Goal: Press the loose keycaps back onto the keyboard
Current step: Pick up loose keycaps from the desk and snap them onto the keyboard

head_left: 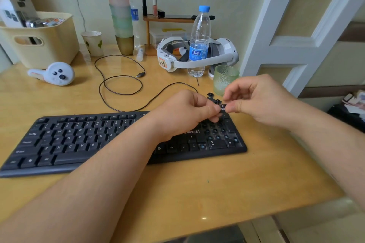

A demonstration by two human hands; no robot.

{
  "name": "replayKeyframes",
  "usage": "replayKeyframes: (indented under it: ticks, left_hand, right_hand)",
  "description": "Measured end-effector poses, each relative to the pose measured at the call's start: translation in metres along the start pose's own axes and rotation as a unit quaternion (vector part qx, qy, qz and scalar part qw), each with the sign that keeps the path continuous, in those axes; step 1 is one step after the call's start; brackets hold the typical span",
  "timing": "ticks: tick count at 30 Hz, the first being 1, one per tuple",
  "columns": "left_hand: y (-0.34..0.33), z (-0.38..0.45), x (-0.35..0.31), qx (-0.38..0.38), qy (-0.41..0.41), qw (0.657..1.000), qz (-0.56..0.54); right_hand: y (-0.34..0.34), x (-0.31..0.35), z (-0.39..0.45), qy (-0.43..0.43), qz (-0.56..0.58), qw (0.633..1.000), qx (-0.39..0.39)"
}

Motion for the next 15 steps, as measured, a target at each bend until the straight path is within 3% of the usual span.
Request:
replayKeyframes:
  ticks: [10,15]
  left_hand:
    - [0.0015,-0.0026,-0.0022,-0.019,-0.02,0.999,0.046]
    - [0.0058,-0.0026,-0.0034,-0.065,-0.029,0.996,0.049]
  right_hand:
    - [-0.0049,0.0034,-0.0045,-0.004,-0.072,0.997,-0.012]
    - [-0.0047,0.0083,-0.0067,0.009,-0.102,0.994,-0.044]
Point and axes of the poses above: each hand's wrist, its own z-axis towards the middle knuckle, its own y-axis out of the back of the hand, x = y × z, the point moved 4 cm from there along z, towards the middle knuckle, and after that the axes turned 7 degrees about -z, right-handed, at the moved point
